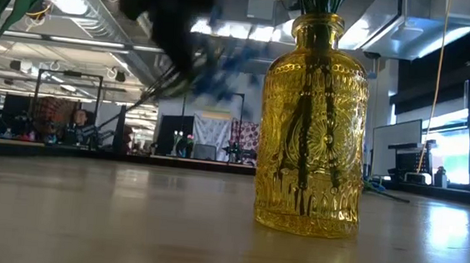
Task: Sort flowers into vase by color
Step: Put the bottom blue flowers into the red vase
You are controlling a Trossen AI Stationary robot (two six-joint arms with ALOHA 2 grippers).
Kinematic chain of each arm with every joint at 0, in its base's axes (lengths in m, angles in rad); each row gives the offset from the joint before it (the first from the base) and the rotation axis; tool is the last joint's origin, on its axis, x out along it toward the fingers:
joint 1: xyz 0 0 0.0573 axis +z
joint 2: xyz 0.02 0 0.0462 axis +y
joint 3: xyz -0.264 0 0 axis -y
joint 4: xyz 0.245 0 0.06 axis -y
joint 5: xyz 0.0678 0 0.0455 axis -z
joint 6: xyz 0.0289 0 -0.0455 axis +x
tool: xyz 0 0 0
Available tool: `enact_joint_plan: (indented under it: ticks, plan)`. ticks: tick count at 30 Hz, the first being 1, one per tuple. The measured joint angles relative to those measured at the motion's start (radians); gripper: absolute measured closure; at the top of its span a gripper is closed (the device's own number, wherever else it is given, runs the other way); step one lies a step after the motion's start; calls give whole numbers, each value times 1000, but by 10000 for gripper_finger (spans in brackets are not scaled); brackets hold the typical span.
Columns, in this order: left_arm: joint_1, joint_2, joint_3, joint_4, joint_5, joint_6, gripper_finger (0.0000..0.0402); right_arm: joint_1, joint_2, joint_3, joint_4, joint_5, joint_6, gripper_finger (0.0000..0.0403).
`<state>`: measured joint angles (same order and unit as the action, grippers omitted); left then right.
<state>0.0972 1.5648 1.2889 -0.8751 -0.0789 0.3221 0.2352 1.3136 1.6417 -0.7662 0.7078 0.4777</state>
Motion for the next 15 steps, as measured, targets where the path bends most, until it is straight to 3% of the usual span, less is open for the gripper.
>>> enact_joint_plan:
  ticks: [7,15]
  plan:
    - [-13,-140,235,20,5,-193,391,0,0,0,-31,-1,-13,11]
    - [-120,-398,270,152,68,-477,395,0,0,0,-52,7,-63,11]
